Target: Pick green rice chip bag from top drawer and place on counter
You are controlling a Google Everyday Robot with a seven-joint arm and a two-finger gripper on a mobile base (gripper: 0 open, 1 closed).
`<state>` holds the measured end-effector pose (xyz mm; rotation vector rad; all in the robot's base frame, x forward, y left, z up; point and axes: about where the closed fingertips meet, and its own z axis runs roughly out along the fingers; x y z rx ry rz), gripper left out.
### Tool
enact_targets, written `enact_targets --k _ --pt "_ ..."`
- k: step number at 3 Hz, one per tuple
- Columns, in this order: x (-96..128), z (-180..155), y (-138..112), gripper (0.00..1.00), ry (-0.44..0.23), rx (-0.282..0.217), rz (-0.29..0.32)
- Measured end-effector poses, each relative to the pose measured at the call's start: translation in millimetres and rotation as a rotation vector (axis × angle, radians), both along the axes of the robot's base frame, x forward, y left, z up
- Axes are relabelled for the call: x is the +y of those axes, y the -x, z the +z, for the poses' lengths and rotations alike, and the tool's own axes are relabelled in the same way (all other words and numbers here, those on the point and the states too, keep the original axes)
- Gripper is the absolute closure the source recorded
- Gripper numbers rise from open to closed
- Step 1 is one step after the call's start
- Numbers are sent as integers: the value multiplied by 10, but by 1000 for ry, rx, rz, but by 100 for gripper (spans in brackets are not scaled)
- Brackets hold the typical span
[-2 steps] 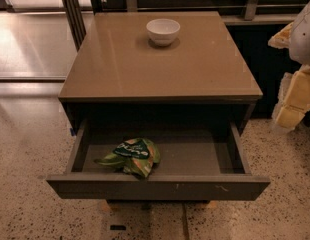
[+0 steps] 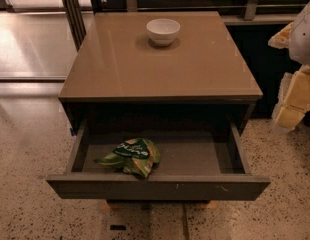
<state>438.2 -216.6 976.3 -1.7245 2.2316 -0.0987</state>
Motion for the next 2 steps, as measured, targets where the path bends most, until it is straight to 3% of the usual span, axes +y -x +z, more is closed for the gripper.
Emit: enact_targets --k 1,2 --pt "-8 -3 -4 0 -8 -43 -32" --pt "91 -445 -71 0 -105 -13 -113"
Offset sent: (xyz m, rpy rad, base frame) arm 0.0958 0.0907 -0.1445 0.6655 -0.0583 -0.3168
